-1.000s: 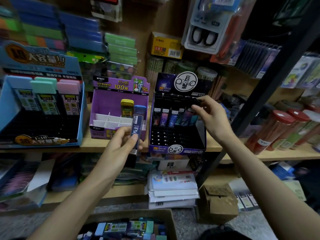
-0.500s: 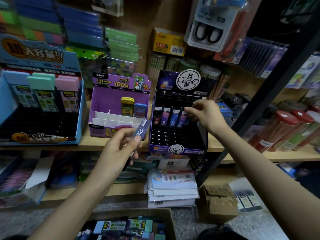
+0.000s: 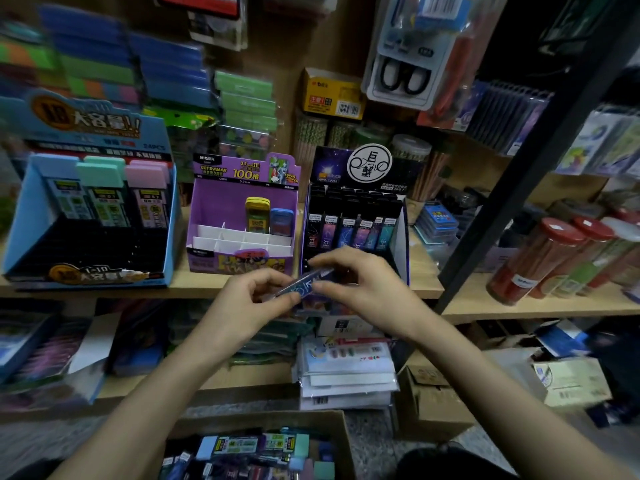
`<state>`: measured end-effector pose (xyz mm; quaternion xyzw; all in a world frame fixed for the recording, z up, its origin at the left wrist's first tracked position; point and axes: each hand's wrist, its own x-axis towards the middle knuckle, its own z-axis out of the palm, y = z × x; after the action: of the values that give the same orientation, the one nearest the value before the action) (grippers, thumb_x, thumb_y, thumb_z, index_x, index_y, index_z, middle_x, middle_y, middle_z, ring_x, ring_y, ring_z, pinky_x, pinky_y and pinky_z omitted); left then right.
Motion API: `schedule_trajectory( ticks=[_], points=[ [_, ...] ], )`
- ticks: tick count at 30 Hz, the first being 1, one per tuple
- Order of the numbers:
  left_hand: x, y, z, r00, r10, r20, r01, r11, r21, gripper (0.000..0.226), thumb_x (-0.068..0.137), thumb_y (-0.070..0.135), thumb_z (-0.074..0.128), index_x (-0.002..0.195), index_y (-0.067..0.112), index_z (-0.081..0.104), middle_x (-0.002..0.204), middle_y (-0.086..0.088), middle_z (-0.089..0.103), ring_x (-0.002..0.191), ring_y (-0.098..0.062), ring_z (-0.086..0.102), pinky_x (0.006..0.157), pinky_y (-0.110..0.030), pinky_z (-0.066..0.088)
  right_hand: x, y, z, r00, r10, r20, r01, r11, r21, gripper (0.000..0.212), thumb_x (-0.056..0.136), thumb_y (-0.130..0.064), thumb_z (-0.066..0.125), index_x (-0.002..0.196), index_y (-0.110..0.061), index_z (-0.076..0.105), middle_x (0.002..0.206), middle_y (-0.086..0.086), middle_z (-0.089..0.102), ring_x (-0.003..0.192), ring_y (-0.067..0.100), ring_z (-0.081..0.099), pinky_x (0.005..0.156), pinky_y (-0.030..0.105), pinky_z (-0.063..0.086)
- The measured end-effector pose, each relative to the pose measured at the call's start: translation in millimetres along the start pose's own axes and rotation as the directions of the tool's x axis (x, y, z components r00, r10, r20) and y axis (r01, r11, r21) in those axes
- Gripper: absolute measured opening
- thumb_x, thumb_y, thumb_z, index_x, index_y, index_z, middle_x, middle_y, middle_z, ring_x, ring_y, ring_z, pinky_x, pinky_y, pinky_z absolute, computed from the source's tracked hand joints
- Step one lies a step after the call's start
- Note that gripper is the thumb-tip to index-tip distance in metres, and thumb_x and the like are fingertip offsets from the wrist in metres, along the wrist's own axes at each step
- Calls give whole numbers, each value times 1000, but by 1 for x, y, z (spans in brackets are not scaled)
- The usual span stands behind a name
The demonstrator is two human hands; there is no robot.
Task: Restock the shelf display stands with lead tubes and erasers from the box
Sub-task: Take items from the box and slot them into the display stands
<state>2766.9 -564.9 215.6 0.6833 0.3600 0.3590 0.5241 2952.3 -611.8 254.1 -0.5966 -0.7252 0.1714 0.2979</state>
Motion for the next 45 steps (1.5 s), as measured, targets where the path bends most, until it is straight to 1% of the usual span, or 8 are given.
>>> schedule_trajectory(
  ticks=[5, 10, 14, 19, 25, 31, 36, 45],
  points=[
    [-4, 3, -9, 1000, 17, -24, -17, 1000, -19, 11, 71, 26, 76, 80, 29, 70, 80, 11, 71, 68, 2, 64, 57, -8, 45, -11, -1, 0, 986, 164, -40, -136, 912, 386, 17, 83, -7, 68, 88, -23, 68, 83, -7, 68, 73, 2, 64, 64, 14, 49],
    [-3, 5, -10, 983, -61, -173, -8, 928, -373, 30, 59, 35, 75, 83, 19, 69, 77, 4, 71, 76, -10, 65, 69, -23, 50, -24, -10, 25, 943, 334, 5, -242, 671, 701, 10, 82, -1, 66, 90, -7, 67, 82, 9, 68, 71, 11, 65, 64, 17, 52],
    [-2, 3, -6, 984, -35, -175, -29, 936, -352, 13, 79, 18, 68, 92, 20, 68, 84, 6, 73, 82, -7, 68, 68, -17, 53, -28, -22, 46, 950, 289, 118, -296, 720, 627, 13, 86, -9, 63, 98, -4, 63, 83, 8, 63, 77, 13, 60, 68, 14, 49],
    [2, 1, 1, 990, 119, -77, -125, 989, -75, 19, 86, 13, 65, 103, 21, 68, 97, 5, 72, 92, -7, 66, 77, -17, 52, -15, -24, 21, 945, 295, -139, -149, 770, 620, 14, 90, -22, 57, 100, -19, 66, 94, -1, 67, 86, 6, 63, 70, 14, 51],
    [5, 2, 18, 979, 202, 21, -203, 975, 95, 15, 84, 19, 67, 95, 30, 66, 85, 7, 69, 82, -1, 64, 69, -14, 49, -13, -21, 9, 972, 186, -142, -89, 854, 513, 18, 85, -5, 64, 90, -22, 65, 80, 2, 67, 75, 13, 63, 67, 24, 55],
    [23, 4, 19, 924, 369, 103, -353, 718, 600, 43, 85, 35, 64, 125, 23, 54, 118, 16, 48, 109, 0, 45, 90, -21, 39, -1, 14, -47, 915, 191, -356, -29, 910, 414, 18, 80, -8, 70, 85, -24, 66, 81, -4, 68, 79, 9, 64, 78, 25, 51],
    [35, -11, 19, 937, 338, 85, -295, 639, 711, 52, 88, 31, 61, 135, 18, 45, 142, 6, 38, 130, -13, 38, 108, -34, 34, 15, 58, -86, 868, 141, -475, -58, 981, 185, 21, 84, -15, 68, 87, -35, 64, 86, -10, 68, 85, 14, 67, 80, 29, 54],
    [43, -34, 34, 960, 270, -68, -104, 572, 814, 84, 84, 59, 49, 147, 10, 22, 149, -4, 34, 136, -18, 31, 110, -34, 26, 27, 88, -78, 923, 24, -385, -11, 999, 36, 17, 83, -12, 68, 96, -23, 68, 90, -13, 67, 89, 10, 65, 84, 37, 53]
  ],
)
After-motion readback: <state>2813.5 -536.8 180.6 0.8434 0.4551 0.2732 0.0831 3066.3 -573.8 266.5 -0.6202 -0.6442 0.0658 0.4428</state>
